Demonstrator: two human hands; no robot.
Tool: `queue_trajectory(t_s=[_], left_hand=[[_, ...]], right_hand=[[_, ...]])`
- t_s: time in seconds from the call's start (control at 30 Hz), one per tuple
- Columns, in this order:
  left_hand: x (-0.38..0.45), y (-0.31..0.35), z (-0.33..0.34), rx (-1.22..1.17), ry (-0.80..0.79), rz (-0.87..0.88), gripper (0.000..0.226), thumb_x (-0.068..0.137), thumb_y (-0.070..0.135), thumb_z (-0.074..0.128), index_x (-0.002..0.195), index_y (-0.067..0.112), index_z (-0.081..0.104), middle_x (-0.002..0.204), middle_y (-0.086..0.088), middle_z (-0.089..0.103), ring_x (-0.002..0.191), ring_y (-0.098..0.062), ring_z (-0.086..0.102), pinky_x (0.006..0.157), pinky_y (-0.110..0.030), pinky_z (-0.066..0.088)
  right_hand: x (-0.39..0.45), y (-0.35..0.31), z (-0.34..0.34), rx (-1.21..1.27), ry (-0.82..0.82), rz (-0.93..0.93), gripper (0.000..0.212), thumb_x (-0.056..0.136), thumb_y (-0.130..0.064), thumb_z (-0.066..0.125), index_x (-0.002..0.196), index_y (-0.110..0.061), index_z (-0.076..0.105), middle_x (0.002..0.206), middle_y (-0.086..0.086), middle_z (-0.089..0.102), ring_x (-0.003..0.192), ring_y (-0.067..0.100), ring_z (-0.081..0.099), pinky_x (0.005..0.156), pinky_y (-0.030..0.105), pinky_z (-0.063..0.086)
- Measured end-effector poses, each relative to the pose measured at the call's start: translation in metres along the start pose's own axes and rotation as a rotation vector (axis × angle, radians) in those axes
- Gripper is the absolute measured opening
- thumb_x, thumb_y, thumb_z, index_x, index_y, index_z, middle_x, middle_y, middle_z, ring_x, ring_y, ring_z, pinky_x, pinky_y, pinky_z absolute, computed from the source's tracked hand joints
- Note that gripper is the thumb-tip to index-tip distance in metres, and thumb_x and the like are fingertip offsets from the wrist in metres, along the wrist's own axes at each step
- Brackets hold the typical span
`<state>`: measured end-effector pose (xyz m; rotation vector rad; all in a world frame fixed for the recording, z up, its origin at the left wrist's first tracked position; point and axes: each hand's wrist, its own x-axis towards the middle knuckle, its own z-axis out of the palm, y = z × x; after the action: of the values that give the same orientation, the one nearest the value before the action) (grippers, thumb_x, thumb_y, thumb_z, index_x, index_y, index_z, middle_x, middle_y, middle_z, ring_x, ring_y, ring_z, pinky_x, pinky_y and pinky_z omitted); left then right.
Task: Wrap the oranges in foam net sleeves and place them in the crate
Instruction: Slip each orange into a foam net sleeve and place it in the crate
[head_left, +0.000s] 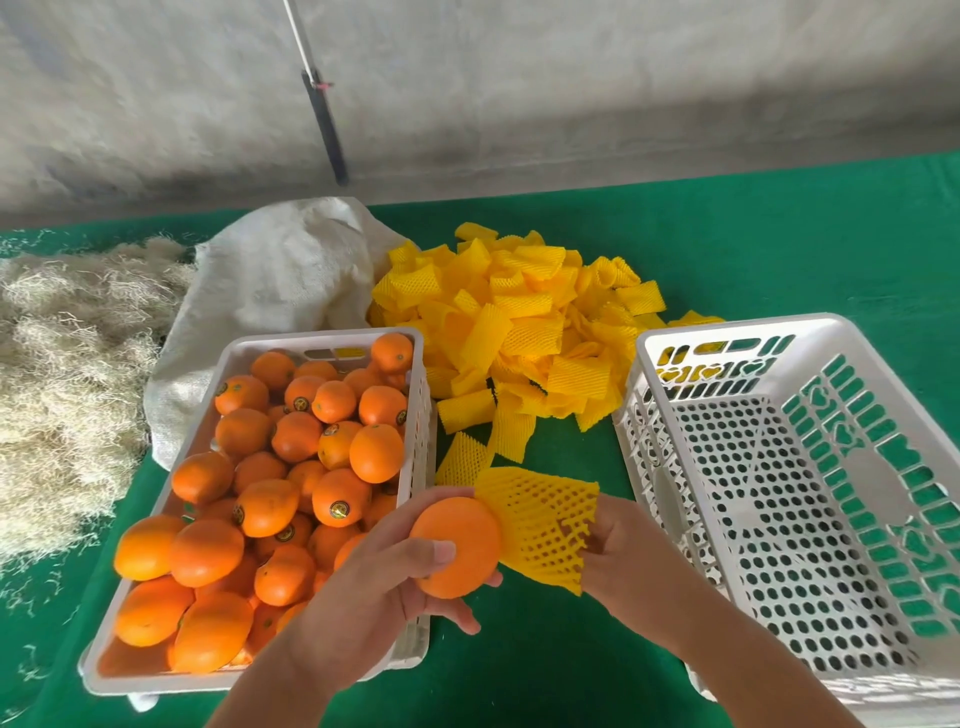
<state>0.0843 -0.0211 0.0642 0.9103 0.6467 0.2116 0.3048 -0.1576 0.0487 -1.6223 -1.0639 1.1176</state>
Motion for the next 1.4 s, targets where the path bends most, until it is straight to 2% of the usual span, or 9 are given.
queue_trajectory(t_s=[0.17,0.33,0.47,0.63,0.83,1.03,1.17,1.33,1.4], left_hand=[[0.0,0.003,-0.003,0.023,-0.014,0.035,0.076,0.077,0.039,0.088,0.145,0.018,0.06,0.133,-0.017,0.065,0.11,-0.046,0.068,0.072,-0.046,0.063],[0.004,0.007,-0.007,-0.061,0.056,0.097,0.06,0.084,0.037,0.077,0.139,0.017,0.066,0.14,-0.022,0.063,0.107,-0.042,0.069,0.067,-0.041,0.064],[0.007,0.005,-0.003,-0.117,0.181,0.127,0.047,0.089,0.039,0.073,0.135,0.028,0.07,0.134,-0.018,0.068,0.107,-0.043,0.071,0.065,-0.042,0.063],[0.007,0.004,0.001,-0.162,0.179,0.103,0.07,0.084,0.037,0.073,0.15,0.023,0.056,0.147,-0.022,0.058,0.12,-0.048,0.06,0.066,-0.048,0.06],[0.005,0.009,0.009,0.073,0.167,0.148,0.051,0.085,0.054,0.078,0.131,0.036,0.066,0.137,-0.021,0.062,0.121,-0.049,0.059,0.076,-0.044,0.06],[0.009,0.009,0.009,0.25,0.267,0.132,0.079,0.063,0.064,0.094,0.131,0.045,0.06,0.14,-0.003,0.062,0.114,-0.035,0.073,0.082,-0.042,0.063],[0.012,0.007,0.008,0.253,0.28,0.122,0.077,0.065,0.067,0.093,0.131,0.045,0.059,0.138,-0.005,0.065,0.112,-0.038,0.074,0.084,-0.046,0.064],[0.017,0.005,0.003,0.151,0.292,0.101,0.066,0.069,0.047,0.095,0.127,0.04,0.064,0.133,-0.006,0.068,0.109,-0.041,0.074,0.086,-0.049,0.064],[0.019,0.006,0.001,0.179,0.281,0.1,0.072,0.066,0.039,0.097,0.13,0.04,0.064,0.136,-0.004,0.064,0.11,-0.041,0.075,0.086,-0.05,0.064]], right_hand=[[0.004,0.012,-0.007,-0.038,0.063,0.098,0.018,0.087,0.005,0.07,0.103,0.005,0.063,0.07,0.017,0.057,0.055,0.013,0.039,0.056,0.03,0.032],[-0.001,-0.006,-0.013,0.069,-0.062,0.01,0.026,0.082,-0.017,0.081,0.1,-0.034,0.073,0.064,-0.007,0.066,0.048,0.007,0.044,0.046,0.023,0.04],[-0.005,-0.01,-0.013,0.025,-0.088,-0.001,0.021,0.08,-0.025,0.081,0.097,-0.033,0.072,0.061,-0.006,0.061,0.048,0.01,0.045,0.048,0.026,0.043],[-0.008,-0.015,-0.007,0.024,-0.084,-0.014,0.013,0.073,-0.028,0.075,0.082,-0.032,0.066,0.057,-0.011,0.053,0.05,0.009,0.044,0.052,0.028,0.042],[-0.011,-0.017,-0.003,0.011,-0.055,-0.053,0.014,0.076,-0.021,0.071,0.08,-0.033,0.066,0.055,-0.011,0.051,0.049,0.007,0.044,0.05,0.026,0.043],[-0.01,-0.017,0.002,-0.009,-0.022,-0.104,0.007,0.074,-0.032,0.068,0.081,-0.033,0.066,0.053,-0.014,0.055,0.046,0.004,0.043,0.047,0.02,0.04],[-0.009,-0.014,0.004,-0.02,-0.01,-0.095,0.015,0.066,-0.035,0.059,0.078,-0.04,0.067,0.051,-0.013,0.055,0.044,0.002,0.045,0.046,0.015,0.04],[-0.008,-0.01,0.004,-0.088,0.004,-0.085,0.013,0.065,-0.037,0.054,0.072,-0.037,0.064,0.049,-0.01,0.052,0.044,0.002,0.045,0.045,0.016,0.038],[-0.008,-0.009,0.005,-0.162,-0.001,-0.092,0.015,0.073,-0.039,0.056,0.073,-0.025,0.061,0.052,-0.003,0.051,0.045,0.003,0.043,0.045,0.023,0.038]])
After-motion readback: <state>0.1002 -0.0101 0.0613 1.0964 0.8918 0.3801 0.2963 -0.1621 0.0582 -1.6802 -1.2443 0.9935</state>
